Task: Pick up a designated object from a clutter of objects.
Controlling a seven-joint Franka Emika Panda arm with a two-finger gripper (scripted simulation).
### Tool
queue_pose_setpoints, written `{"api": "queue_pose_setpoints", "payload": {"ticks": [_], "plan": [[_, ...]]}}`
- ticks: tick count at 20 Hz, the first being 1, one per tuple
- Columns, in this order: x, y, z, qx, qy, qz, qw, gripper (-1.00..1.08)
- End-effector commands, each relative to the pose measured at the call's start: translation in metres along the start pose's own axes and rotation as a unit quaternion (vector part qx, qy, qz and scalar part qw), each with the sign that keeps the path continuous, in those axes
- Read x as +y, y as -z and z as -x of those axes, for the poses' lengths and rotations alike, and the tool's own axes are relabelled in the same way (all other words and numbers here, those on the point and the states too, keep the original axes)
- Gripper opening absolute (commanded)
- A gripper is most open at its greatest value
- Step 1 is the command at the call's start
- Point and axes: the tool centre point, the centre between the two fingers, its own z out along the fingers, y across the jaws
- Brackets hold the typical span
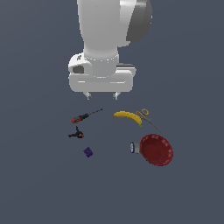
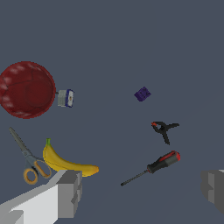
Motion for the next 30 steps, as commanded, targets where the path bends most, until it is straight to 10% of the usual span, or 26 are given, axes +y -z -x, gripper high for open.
{"api": "queue_pose_setpoints", "payload": {"ticks": [1, 18, 30], "plan": [[0.001, 0.000, 0.000, 0.000, 0.000, 0.001, 1.0000, 1.00], [-0.048, -0.077, 0.010, 0.001, 0.145, 0.002, 0.9894, 1.00], [-0.116, -0.179, 0.059, 0.005, 0.356, -0.005, 0.9345, 1.00]]}}
